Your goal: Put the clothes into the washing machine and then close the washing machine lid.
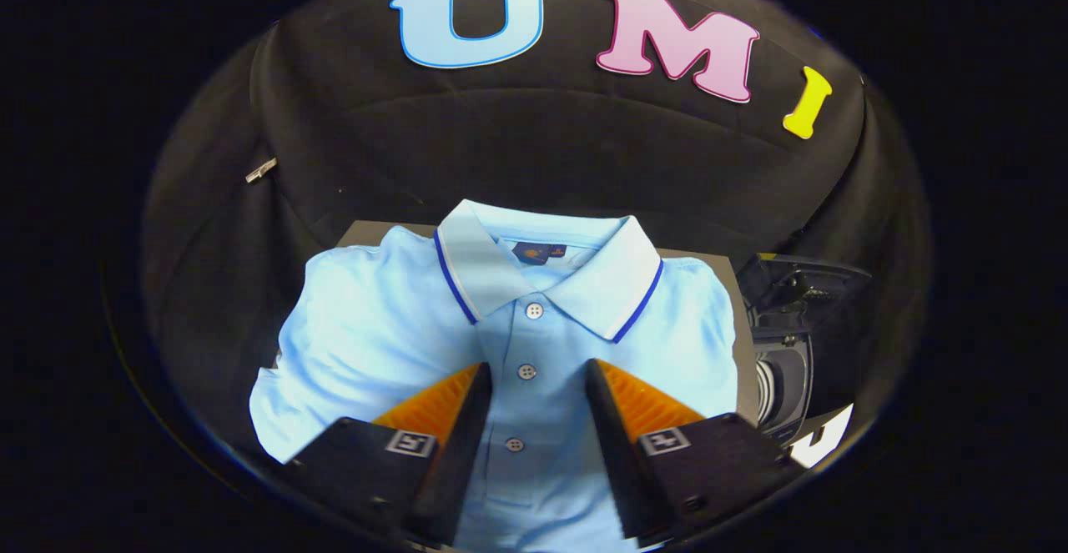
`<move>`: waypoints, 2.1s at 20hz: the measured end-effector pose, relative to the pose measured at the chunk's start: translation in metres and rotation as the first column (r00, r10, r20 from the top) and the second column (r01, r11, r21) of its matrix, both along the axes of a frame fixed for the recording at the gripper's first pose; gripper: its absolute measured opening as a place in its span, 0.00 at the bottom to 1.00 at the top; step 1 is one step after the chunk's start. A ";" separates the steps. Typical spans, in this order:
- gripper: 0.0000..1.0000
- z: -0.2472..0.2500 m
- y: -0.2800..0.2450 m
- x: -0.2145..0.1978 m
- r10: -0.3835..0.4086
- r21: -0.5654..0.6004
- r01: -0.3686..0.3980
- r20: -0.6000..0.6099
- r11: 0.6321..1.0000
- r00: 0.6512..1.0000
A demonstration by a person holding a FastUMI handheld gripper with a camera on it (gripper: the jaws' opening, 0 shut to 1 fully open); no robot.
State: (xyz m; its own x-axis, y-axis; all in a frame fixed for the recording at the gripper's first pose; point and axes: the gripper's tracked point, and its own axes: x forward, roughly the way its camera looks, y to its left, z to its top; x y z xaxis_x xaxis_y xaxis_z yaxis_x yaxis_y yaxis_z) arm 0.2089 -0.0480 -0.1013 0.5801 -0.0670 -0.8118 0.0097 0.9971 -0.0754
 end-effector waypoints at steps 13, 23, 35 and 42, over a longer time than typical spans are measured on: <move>0.28 0.001 -0.007 0.001 0.028 -0.054 -0.029 -0.019 0.998 0.999; 0.06 0.003 -0.007 -0.002 0.020 -0.068 -0.018 0.023 0.998 1.000; 0.06 0.031 -0.007 -0.015 0.000 -0.149 0.047 0.303 0.988 0.953; 0.06 0.089 0.008 -0.029 0.003 -0.141 0.074 0.479 0.987 0.878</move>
